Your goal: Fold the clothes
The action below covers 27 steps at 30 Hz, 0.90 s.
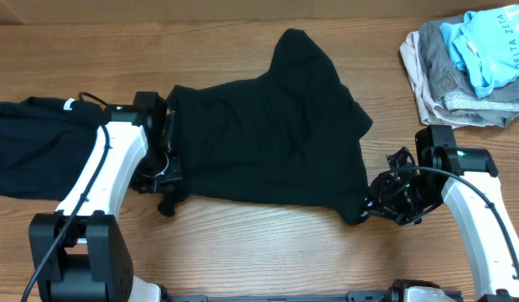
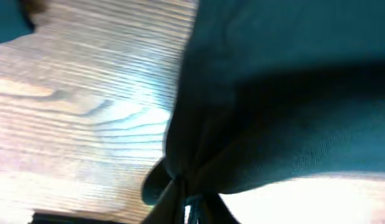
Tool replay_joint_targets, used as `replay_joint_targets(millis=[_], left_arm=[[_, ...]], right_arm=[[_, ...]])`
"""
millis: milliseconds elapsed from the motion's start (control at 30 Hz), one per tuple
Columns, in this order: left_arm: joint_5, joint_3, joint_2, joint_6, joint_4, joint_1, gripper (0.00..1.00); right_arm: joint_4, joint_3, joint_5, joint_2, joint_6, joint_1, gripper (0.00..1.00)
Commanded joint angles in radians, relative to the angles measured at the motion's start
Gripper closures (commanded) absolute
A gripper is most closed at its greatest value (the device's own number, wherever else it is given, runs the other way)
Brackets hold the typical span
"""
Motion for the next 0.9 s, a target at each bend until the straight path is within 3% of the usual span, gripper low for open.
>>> replay_joint_targets(millis=[0, 100, 233, 500, 700, 867], left_arm=[[-0.057, -0.006, -0.027, -0.031, -0.006, 0.031, 0.79], [-0.082, -0.006, -0.027, -0.031, -0.014, 0.030, 0.65], [-0.089, -0.006, -0.027, -0.026, -0.029, 0.030, 0.56], [-0.088, -0.006, -0.027, -0.009, -0.018, 0.030, 0.52], [-0.085, -0.006, -0.027, -0.008, 0.044, 0.028, 0.52], [-0.085, -0.006, -0.027, 0.008, 0.097, 0.027, 0.53]], right_arm=[[0.000, -0.005, -0.011, -0.022, 0.003, -0.001, 0.62], [0.014, -0.005, -0.012, -0.022, 0.008, -0.001, 0.50], [0.087, -0.005, -0.019, -0.022, 0.029, -0.001, 0.49], [0.488, -0.005, 0.110, 0.005, 0.134, -0.002, 0.38], [0.739, -0.005, 0.117, 0.129, 0.177, -0.003, 0.42], [0.895, -0.005, 0.109, 0.270, 0.234, -0.003, 0.56]])
